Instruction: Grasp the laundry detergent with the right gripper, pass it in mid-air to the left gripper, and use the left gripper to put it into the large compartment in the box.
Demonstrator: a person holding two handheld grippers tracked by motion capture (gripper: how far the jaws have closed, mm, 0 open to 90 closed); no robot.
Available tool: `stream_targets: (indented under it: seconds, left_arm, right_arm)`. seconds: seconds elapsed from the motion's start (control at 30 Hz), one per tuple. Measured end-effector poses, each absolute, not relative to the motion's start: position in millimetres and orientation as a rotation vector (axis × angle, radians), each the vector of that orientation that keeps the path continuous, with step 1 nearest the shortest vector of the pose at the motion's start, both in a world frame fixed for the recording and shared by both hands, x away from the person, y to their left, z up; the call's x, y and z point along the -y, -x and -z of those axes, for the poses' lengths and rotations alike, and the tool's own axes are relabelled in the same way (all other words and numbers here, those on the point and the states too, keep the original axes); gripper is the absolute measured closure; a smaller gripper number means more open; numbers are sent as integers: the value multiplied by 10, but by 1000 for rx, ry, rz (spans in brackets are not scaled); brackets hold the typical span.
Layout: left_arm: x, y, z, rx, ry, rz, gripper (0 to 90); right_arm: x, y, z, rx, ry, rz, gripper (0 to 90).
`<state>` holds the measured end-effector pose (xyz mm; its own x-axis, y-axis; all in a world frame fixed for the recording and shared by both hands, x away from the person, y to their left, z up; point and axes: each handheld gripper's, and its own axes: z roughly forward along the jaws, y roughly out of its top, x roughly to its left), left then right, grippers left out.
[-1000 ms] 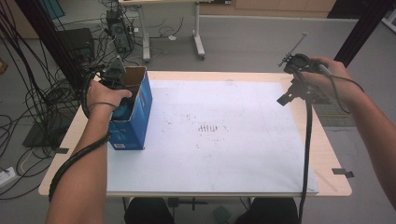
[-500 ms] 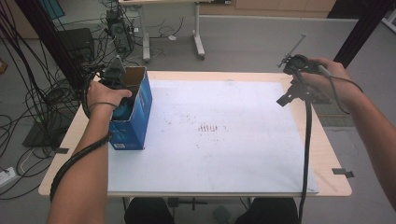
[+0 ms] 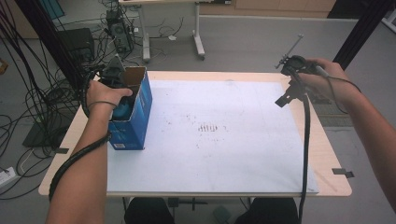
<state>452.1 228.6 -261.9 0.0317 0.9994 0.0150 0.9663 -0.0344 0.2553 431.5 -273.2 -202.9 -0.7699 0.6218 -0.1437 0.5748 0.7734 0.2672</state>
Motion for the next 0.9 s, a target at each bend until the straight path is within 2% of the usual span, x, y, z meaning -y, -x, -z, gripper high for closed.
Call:
stream_targets:
  seconds: [0.47, 0.9]
  left_arm:
    - [-2242, -4454, 2258, -2002, -2122, -326, 320]
    - [-2180, -4384, 1891, -1953, -2141, -378, 243]
  right_arm:
    - [2735, -4309, 1999, -2742, -936, -310, 56]
    - [2740, -4297, 1983, -2745, -938, -315, 55]
